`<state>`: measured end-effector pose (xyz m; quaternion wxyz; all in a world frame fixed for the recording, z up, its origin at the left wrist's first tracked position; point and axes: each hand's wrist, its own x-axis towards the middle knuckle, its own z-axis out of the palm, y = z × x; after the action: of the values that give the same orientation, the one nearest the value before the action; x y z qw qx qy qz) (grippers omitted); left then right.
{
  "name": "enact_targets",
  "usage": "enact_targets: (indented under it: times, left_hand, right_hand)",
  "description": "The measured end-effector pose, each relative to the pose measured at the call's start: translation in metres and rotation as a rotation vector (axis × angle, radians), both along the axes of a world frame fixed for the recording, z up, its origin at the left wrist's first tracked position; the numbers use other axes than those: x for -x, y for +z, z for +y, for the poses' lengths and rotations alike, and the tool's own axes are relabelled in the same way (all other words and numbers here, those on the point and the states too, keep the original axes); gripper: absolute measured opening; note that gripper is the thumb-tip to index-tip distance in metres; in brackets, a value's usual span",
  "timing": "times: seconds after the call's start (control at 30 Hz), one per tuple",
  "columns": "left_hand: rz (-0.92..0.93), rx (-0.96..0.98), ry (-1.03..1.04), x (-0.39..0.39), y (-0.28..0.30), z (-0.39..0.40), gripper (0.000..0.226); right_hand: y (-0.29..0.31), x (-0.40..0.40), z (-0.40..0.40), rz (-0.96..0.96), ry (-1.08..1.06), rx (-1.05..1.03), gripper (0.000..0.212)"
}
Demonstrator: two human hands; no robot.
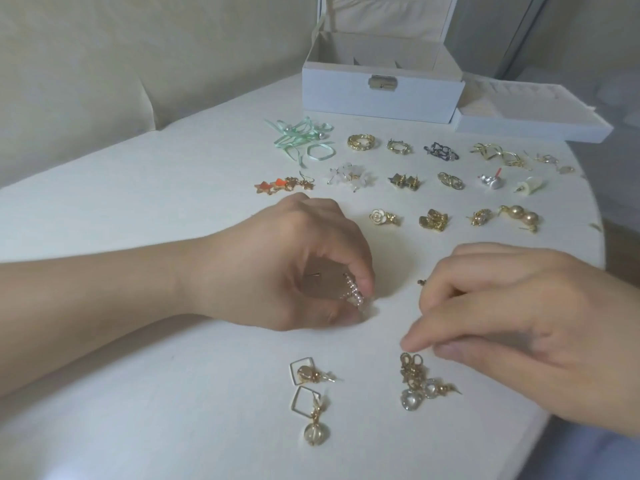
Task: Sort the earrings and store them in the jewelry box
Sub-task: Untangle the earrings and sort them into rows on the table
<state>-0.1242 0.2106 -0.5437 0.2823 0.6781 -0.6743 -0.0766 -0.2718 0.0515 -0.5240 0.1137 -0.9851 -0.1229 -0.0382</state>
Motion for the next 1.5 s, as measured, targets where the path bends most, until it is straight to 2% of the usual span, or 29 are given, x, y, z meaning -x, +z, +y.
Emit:
enact_targets:
  times: [0.07, 0.17, 0.3, 0.4, 0.47, 0.6, 0.7, 0.77, 0.87, 0.93, 1.0, 1.13, 1.3, 1.4, 1.5]
  left_hand:
    - [-0.018, 0.019, 0.024, 0.0, -0.001, 0.0, 0.015]
    - [-0.053, 0.034, 0.037, 0.0, -0.001, -0.001, 0.015]
    - [-0.073, 0.038, 0.037, 0.0, -0.002, -0.001, 0.015]
    - [-0.077, 0.035, 0.04, 0.0, -0.002, -0.001, 0.016]
    - [-0.085, 0.034, 0.042, 0.0, -0.002, -0.001, 0.016]
    - [-0.103, 0.038, 0.05, 0.0, -0.003, 0.0, 0.017]
    - [-0.112, 0.046, 0.058, -0.001, -0.004, 0.0, 0.017]
    - [-0.119, 0.051, 0.063, -0.001, -0.005, 0.0, 0.017]
    - [-0.123, 0.054, 0.074, -0.001, -0.006, 0.0, 0.017]
    - [-0.123, 0.057, 0.083, -0.001, -0.006, 0.0, 0.017]
    - [-0.128, 0.061, 0.088, -0.002, -0.006, -0.001, 0.017]
    - [-0.117, 0.068, 0.088, -0.001, -0.006, -0.001, 0.019]
    - [-0.06, 0.062, 0.092, -0.001, 0.0, 0.001, 0.022]
    - [-0.093, 0.062, 0.091, -0.001, -0.001, 0.0, 0.021]
    - [-0.123, 0.075, 0.091, -0.001, -0.003, -0.001, 0.017]
  right_hand:
    - [0.011, 0.013, -0.016, 0.126, 0.092, -0.171, 0.02]
    - [0.007, 0.02, -0.029, 0.199, 0.113, -0.124, 0.021]
    - [-0.004, 0.013, -0.029, 0.101, 0.112, -0.072, 0.01]
    - [-0.006, 0.011, -0.027, 0.04, 0.104, -0.006, 0.011]
    - [-0.009, 0.009, -0.026, -0.009, 0.133, -0.059, 0.013]
    - [-0.008, 0.008, -0.034, -0.099, 0.113, -0.445, 0.009]
    - [-0.008, 0.008, -0.04, -0.115, 0.056, -0.841, 0.008]
    - [-0.01, 0.007, -0.044, -0.117, 0.017, -0.975, 0.009]
    - [-0.013, 0.006, -0.05, -0.114, -0.126, -0.838, 0.019]
    - [-0.017, 0.005, -0.055, -0.126, -0.223, -0.627, 0.012]
    - [-0.019, 0.002, -0.056, -0.125, -0.226, -0.475, 0.009]
    - [-0.017, 0.001, -0.056, -0.092, -0.159, -0.453, 0.009]
    - [-0.013, 0.008, -0.054, -0.178, -0.203, -0.344, 0.015]
    - [-0.022, 0.007, -0.049, -0.142, -0.27, -0.253, 0.034]
    - [-0.028, 0.003, -0.041, -0.159, -0.252, -0.197, 0.025]
